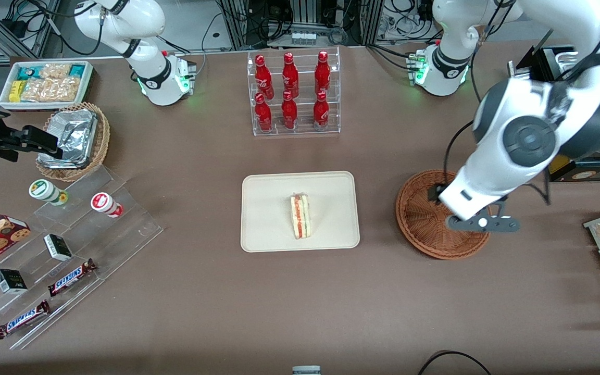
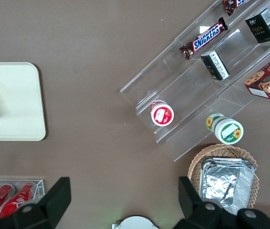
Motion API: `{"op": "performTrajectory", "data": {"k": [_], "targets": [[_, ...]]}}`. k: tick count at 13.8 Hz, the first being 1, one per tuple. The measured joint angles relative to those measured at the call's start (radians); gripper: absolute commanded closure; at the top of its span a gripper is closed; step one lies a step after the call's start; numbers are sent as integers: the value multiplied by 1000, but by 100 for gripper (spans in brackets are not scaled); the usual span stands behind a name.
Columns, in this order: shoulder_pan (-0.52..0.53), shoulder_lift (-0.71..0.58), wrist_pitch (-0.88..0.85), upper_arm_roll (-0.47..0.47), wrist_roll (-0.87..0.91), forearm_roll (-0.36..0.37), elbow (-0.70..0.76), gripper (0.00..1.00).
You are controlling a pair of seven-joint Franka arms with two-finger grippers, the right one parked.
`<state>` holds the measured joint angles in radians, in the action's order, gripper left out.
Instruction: Place sandwich from basket to tray
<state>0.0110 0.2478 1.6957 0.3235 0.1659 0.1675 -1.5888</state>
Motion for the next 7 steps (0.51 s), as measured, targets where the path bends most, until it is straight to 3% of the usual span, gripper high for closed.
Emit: {"op": "performTrajectory", "data": {"k": [3, 7], "targets": [[46, -65, -84, -9, -120, -40, -4, 0], [65, -148, -192, -95, -244, -113, 4, 0]]}}
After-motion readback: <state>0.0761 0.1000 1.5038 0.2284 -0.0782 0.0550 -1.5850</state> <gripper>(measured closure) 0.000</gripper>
